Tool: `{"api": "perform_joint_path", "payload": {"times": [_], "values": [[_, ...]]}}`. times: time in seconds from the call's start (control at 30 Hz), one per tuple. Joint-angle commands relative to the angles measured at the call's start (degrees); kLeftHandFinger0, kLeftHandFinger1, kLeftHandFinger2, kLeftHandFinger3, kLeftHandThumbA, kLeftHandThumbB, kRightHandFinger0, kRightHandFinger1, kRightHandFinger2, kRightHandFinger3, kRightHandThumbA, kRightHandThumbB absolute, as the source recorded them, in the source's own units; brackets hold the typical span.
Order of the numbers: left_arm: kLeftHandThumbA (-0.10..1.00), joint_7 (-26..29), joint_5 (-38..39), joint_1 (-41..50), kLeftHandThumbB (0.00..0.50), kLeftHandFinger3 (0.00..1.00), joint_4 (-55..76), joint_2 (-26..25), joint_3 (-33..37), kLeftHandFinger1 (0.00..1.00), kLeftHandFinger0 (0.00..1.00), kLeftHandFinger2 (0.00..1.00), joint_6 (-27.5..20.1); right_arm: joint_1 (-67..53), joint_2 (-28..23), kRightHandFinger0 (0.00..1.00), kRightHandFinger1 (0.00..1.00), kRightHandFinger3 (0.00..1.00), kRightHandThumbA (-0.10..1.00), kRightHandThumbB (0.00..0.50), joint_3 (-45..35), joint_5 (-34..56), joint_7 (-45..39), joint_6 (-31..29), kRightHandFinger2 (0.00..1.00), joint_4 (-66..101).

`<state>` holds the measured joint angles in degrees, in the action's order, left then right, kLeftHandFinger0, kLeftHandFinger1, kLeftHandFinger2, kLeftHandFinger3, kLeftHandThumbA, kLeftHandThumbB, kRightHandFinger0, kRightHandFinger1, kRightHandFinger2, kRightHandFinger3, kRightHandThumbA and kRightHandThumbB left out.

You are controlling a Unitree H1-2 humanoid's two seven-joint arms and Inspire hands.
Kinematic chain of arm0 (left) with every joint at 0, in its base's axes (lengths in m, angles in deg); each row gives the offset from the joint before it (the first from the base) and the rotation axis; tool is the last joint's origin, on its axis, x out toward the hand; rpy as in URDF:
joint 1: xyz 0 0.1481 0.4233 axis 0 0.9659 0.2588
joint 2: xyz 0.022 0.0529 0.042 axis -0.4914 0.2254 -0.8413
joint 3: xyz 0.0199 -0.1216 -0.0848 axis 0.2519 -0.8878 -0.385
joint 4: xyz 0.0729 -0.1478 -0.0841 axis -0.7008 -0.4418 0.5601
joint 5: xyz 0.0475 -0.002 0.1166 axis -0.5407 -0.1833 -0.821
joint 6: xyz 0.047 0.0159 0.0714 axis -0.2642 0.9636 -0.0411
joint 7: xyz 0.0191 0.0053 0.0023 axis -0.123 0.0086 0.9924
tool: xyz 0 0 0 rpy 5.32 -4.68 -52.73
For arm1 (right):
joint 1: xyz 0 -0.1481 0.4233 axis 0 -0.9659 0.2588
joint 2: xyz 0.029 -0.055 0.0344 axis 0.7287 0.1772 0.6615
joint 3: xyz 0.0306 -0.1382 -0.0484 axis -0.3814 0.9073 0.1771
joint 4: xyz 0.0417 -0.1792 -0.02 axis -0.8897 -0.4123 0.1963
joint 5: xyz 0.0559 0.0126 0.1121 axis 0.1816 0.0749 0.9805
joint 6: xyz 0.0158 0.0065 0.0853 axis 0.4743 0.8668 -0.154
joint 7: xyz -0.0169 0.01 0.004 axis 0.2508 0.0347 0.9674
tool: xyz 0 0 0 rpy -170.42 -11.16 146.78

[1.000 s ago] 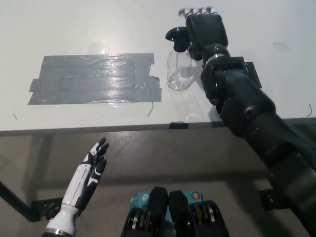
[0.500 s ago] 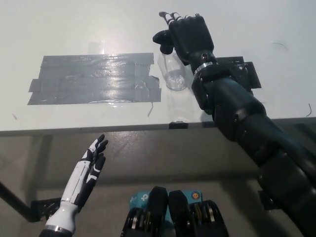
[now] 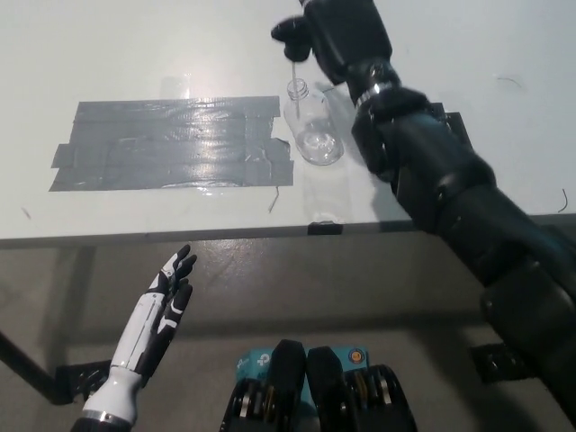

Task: The robot grabs the black lid of the spray bottle on the desk and places it on the black area of the desk

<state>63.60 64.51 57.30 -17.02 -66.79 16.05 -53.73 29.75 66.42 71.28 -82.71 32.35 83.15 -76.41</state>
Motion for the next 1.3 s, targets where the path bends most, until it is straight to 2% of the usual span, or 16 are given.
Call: {"api": "perform_joint_path", "payload": {"times": [0.0, 0.1, 0.3, 0.37, 0.4, 0.43, 0.47, 0.5, 0.53, 0.57, 0.6, 0.67, 0.8, 0.87, 1.03, 1.27], "values": [[0.99, -0.08, 0.47, -0.76, 0.002, 1.00, 1.03, -0.71, -0.23, 1.00, 1.00, 1.00, -1.02, 5.31, -2.00, 0.00, 0.40, 0.91, -0.10, 0.185, -1.94, 0.96, 0.65, -1.30, 0.72, 3.78], [0.98, -0.04, 0.47, -0.80, 0.001, 1.00, 0.95, -0.72, -0.24, 1.00, 1.00, 1.00, -1.16, 5.70, -2.97, 0.00, 0.41, 0.96, -0.10, 0.185, -2.71, 0.87, -0.24, -1.05, 0.74, 5.68], [1.00, 0.27, 0.14, -0.75, 0.009, 1.00, 0.91, -0.65, -0.30, 1.00, 1.00, 1.00, -1.17, 6.42, -4.99, 0.00, 0.41, 0.86, -0.10, 0.197, -4.45, 0.99, -1.34, -0.84, 0.75, 8.49], [1.00, 0.13, 0.42, -0.82, 0.006, 1.00, 1.10, -0.81, -0.49, 1.00, 1.00, 1.00, -1.04, 6.43, -6.40, 0.05, 0.44, 0.85, -0.10, 0.193, -5.54, 1.22, -1.88, -0.34, 0.77, 10.70], [1.00, 0.26, 0.23, -0.97, 0.008, 1.00, 0.86, -0.85, -0.50, 1.00, 1.00, 1.00, -1.32, 6.42, -7.31, 0.17, 0.54, 0.82, -0.10, 0.185, -6.12, 1.12, -1.78, 0.13, 0.79, 11.89], [1.00, 0.35, 0.15, -1.14, 0.007, 1.00, 0.73, -0.94, -0.58, 1.00, 1.00, 1.00, -1.58, 6.56, -7.99, 0.15, 0.54, 0.82, -0.10, 0.171, -6.85, 1.39, -2.28, 0.36, 0.80, 12.73], [1.00, 0.32, 0.31, -1.12, 0.005, 1.00, 0.75, -0.99, -0.68, 1.00, 1.00, 1.00, -1.65, 6.46, -8.41, 0.13, 0.53, 0.83, -0.10, 0.168, -7.62, 1.78, -2.29, -0.07, 0.81, 13.33], [1.00, 0.21, 0.57, -1.04, 0.003, 1.00, 0.86, -1.02, -0.78, 1.00, 1.00, 1.00, -1.51, 6.23, -9.06, 0.08, 0.48, 1.00, -0.10, 0.188, -8.58, 2.15, -1.85, -0.60, 0.80, 14.34], [1.00, 0.20, 0.70, -0.95, 0.004, 1.00, 0.92, -1.02, -0.87, 1.00, 1.00, 1.00, -1.41, 5.89, -9.85, 0.01, 0.39, 1.00, -0.10, 0.189, -9.70, 2.80, -2.47, -0.81, 0.71, 15.83], [1.00, 0.17, 0.83, -0.87, 0.005, 1.00, 0.93, -1.13, -0.99, 1.00, 1.00, 1.00, -1.44, 5.63, -10.30, 0.00, 0.28, 0.86, -0.10, 0.184, -10.46, 3.32, -3.14, -0.92, 0.63, 16.86], [1.00, 0.17, 1.00, -0.78, 0.001, 1.00, 0.84, -1.20, -1.14, 1.00, 1.00, 1.00, -1.61, 5.08, -11.11, 0.00, 0.25, 0.59, -0.10, 0.175, -11.52, 3.85, -3.90, -0.71, 0.61, 18.64], [1.00, 0.36, 1.03, -0.19, 0.000, 1.00, 0.98, -1.17, -1.37, 1.00, 1.00, 1.00, -1.68, 3.95, -12.05, 0.00, 0.27, 0.50, -0.10, 0.182, -12.72, 3.69, -4.23, 0.09, 0.64, 21.08], [1.00, 0.64, 0.99, 0.33, 0.000, 1.00, 0.62, -1.08, -1.61, 1.00, 1.00, 1.00, -2.35, 1.72, -15.16, 0.07, 0.47, 0.73, -0.10, 0.218, -14.86, 1.92, -2.64, 1.86, 0.76, 24.34], [1.00, 0.65, 0.91, -0.03, 0.002, 1.00, 0.29, -1.26, -1.79, 1.00, 1.00, 1.00, -2.17, 1.17, -16.08, 0.01, 0.40, 0.63, -0.10, 0.210, -16.80, 4.46, -3.17, -0.71, 0.71, 24.14], [1.00, 0.97, 0.51, 1.43, 0.010, 1.00, 0.03, -0.95, -1.72, 1.00, 1.00, 1.00, -3.09, -2.93, -16.60, 0.00, 0.29, 0.63, -0.10, 0.198, -20.25, 6.40, -4.81, 0.61, 0.65, 26.24], [1.00, 1.21, 0.32, 2.43, 0.006, 1.00, 0.38, -0.70, -1.91, 1.00, 1.00, 1.00, -3.17, -7.77, -13.35, 0.00, 0.29, 0.75, -0.10, 0.179, -25.09, 12.63, -4.74, -0.76, 0.74, 19.73]]}}
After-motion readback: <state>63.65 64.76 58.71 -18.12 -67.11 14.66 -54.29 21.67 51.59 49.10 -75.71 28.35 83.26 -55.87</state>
